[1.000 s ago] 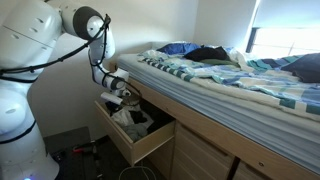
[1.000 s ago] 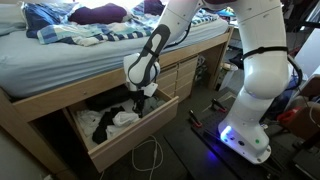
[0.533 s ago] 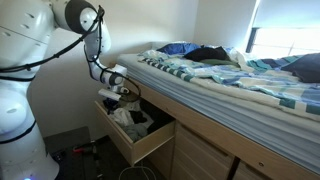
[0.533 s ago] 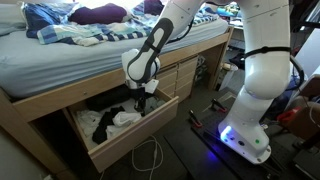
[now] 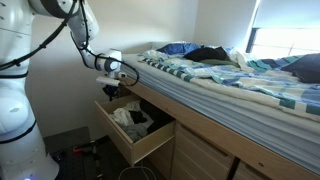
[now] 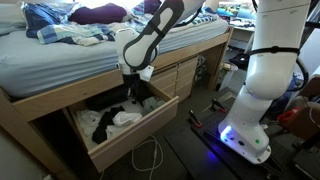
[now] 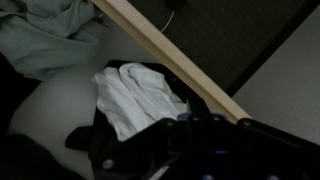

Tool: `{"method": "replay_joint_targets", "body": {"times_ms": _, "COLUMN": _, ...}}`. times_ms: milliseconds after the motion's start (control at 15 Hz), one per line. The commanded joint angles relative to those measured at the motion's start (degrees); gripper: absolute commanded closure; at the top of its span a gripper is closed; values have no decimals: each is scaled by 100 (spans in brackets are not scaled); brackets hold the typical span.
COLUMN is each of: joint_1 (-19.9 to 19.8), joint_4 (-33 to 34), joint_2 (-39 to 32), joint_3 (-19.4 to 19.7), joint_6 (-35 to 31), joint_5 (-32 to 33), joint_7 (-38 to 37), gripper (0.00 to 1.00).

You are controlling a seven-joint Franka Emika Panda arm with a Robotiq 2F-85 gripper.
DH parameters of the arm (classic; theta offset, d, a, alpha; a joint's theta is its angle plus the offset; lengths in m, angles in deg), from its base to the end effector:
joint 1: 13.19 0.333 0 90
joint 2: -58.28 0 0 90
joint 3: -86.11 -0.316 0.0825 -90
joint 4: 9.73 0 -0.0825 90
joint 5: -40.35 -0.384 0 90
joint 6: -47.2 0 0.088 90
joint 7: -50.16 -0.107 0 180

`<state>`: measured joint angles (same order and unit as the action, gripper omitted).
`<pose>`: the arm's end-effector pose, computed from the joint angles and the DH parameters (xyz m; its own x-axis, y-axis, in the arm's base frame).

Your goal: Open the drawer on the left

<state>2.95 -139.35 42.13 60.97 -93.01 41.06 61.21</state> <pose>0.3974 0.3525 0.2416 0.6091 0.7917 -0.0473 0.7831 -0.6098 -0.1223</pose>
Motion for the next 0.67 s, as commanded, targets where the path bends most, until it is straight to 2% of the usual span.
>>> {"method": "replay_joint_targets", "body": {"times_ms": 0, "joint_1": 173, "joint_4": -301, "joint_2": 836, "joint_3": 4, "joint_6": 111, "joint_5": -112, "joint_7": -1, "gripper": 100}}
{"method": "replay_joint_targets", "body": {"times_ms": 333, "joint_1": 375, "joint_4": -375, "joint_2": 1445, "joint_3": 29, "joint_6": 188, "joint_5": -163, "joint_7": -36, "gripper": 100}}
{"method": "replay_joint_targets", "body": {"times_ms": 400, "joint_1": 414, "joint_4": -388, "joint_2": 1555, "joint_3": 32, "joint_6": 199, "joint_5": -158, "joint_7": -66, "gripper": 90}}
{"method": "replay_joint_targets", "body": {"times_ms": 467, "joint_1": 447, "joint_4": -399, "joint_2": 1649, "joint_3": 38, "joint_6": 197, "joint_5": -152, "joint_7": -93, "gripper": 72}}
{"method": "replay_joint_targets", "body": {"times_ms": 600, "joint_1": 506, "joint_4": -401, "joint_2": 1846, "joint_3": 46, "joint_6": 216, "joint_5": -105, "joint_7": -118, "gripper": 58}}
